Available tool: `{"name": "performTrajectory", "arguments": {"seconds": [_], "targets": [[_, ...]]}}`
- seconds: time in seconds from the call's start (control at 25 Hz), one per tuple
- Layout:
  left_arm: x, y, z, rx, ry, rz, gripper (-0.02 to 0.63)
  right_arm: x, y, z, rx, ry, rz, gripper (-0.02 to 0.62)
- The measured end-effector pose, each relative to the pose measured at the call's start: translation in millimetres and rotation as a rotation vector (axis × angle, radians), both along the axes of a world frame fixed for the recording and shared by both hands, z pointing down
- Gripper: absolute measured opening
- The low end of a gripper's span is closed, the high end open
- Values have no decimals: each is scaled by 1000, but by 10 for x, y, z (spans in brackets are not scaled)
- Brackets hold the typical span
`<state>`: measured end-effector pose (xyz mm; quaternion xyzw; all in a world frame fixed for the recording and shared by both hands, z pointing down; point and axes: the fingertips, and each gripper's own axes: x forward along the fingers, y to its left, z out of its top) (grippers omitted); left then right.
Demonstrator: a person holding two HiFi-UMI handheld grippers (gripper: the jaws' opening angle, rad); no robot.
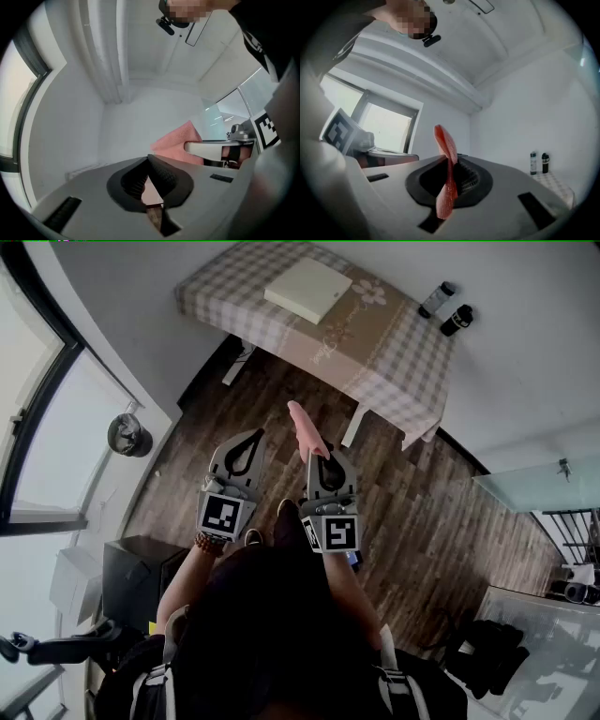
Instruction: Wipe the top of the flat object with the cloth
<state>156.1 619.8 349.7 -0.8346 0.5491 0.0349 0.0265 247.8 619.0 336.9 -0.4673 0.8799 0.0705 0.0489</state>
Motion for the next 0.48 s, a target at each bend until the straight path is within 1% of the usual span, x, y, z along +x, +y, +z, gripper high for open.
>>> {"name": "performTrajectory", "arguments": {"seconds": [0.08, 0.24, 0.36, 0.48], "targets": [[-26, -165, 78, 1, -22, -4, -11, -51, -126, 53, -19, -14, -48, 9], [-70, -541, 188, -10, -22, -14, -11, -131, -496, 160, -49, -32, -131, 11], [-224, -955, 302, -35, -51, -38, -11, -250, -976, 242, -58, -61, -178, 11], [-391, -1458, 327, -58, -54, -69, -11, -338, -1555, 255, -69, -109, -211, 12]]}}
